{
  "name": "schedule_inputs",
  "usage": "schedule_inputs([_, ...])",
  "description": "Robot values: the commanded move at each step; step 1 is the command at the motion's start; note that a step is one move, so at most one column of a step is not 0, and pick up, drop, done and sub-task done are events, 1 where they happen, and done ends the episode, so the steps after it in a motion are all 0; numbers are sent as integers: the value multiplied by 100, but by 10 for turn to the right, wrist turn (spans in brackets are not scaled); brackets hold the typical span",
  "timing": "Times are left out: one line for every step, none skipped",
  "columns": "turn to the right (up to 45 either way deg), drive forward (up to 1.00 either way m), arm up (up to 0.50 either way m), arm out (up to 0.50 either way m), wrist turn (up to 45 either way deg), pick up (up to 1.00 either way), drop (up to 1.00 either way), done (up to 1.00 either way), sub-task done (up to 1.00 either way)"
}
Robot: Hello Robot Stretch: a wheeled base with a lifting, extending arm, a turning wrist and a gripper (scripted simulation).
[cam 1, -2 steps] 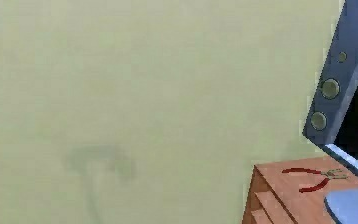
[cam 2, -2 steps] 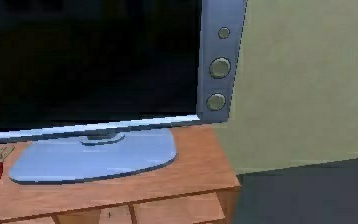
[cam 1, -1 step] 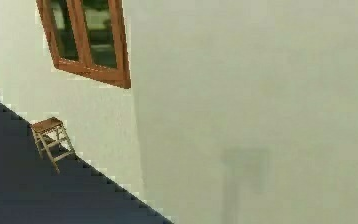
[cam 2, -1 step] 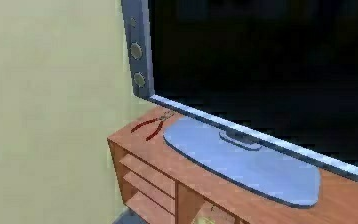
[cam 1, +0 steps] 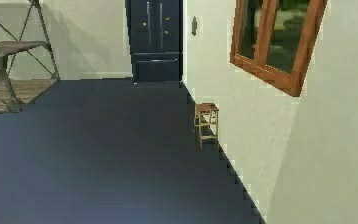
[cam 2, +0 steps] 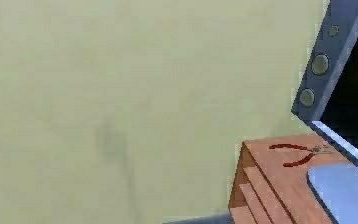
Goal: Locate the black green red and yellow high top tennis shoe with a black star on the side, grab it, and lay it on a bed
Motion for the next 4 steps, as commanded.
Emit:
schedule_inputs([-360, 0, 0, 0, 0, 0, 0, 0, 0])
schedule_inputs([0, 0, 10, 0, 0, 0, 0, 0, 0])
schedule_inputs([0, 0, 0, 42, 0, 0, 0, 0, 0])
schedule_inputs([0, 0, 0, 0, 450, 0, 0, 0, 0])
